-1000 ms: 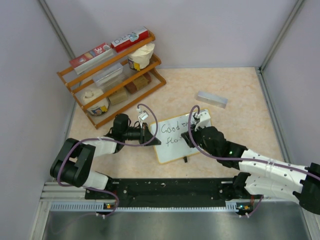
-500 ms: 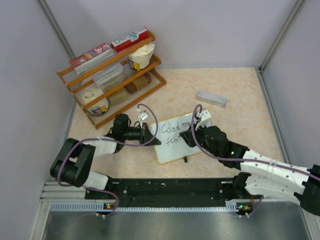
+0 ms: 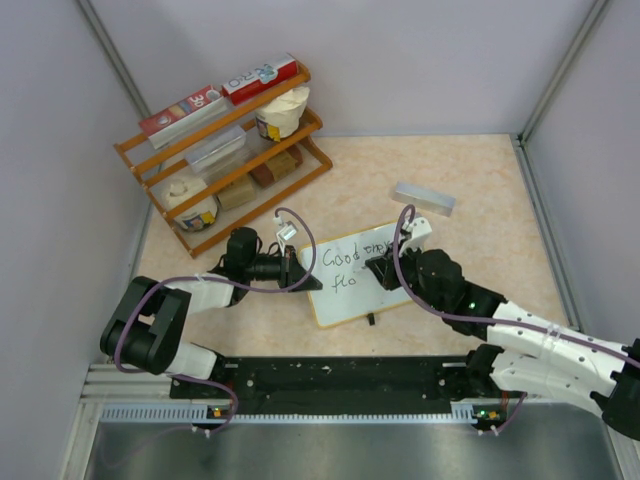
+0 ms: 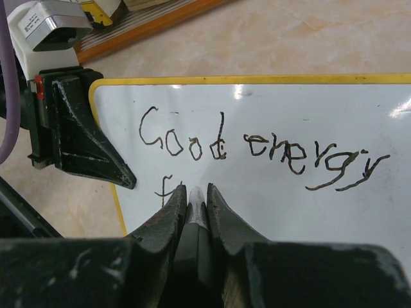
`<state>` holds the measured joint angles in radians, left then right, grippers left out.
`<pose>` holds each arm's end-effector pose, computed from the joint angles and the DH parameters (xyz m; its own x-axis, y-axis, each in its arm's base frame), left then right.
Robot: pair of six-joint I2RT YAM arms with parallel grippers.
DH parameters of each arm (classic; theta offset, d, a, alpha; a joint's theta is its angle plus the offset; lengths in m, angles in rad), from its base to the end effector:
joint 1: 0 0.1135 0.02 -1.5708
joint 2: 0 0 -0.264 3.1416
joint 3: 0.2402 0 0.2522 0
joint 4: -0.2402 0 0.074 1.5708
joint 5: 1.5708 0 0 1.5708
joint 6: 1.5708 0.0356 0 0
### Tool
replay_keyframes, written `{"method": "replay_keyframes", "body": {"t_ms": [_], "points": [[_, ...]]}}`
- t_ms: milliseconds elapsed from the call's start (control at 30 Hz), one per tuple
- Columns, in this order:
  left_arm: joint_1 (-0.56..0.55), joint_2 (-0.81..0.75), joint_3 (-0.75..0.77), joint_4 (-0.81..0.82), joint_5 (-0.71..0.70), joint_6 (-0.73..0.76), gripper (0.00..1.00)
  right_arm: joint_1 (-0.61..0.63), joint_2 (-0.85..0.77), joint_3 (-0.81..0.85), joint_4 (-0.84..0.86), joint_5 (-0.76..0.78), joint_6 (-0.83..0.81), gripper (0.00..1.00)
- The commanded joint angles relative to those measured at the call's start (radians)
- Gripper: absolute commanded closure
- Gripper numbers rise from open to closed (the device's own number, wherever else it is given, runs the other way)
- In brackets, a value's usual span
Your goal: Write a sentence on the whiteboard
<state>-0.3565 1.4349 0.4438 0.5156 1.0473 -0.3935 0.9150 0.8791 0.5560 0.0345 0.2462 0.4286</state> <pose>0.2237 -0.1162 0.1610 -0.7398 0.0710 -0.6691 0.6631 0.2457 -0.7071 0.1331 0.1588 0.2651 -0.4181 0.1176 -0.9008 -0.4974 0.8001 0.3353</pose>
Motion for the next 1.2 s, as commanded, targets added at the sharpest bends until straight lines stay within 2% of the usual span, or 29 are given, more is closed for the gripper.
{"method": "replay_keyframes", "body": {"t_ms": [0,800,1167], "points": [[-0.01,-0.004,0.015,-0.029,-0.046,0.054,1.0,-0.007,-0.002,0.007,0.01,0.013,-0.01,1.0],[-0.012,-0.001,0.015,-0.028,-0.046,0.054,1.0,-0.008,-0.031,-0.028,0.054,0.028,-0.001,1.0],[-0.012,-0.005,0.015,-0.031,-0.046,0.056,1.0,-0.008,0.047,-0.033,0.073,0.053,0.001,1.0]]}}
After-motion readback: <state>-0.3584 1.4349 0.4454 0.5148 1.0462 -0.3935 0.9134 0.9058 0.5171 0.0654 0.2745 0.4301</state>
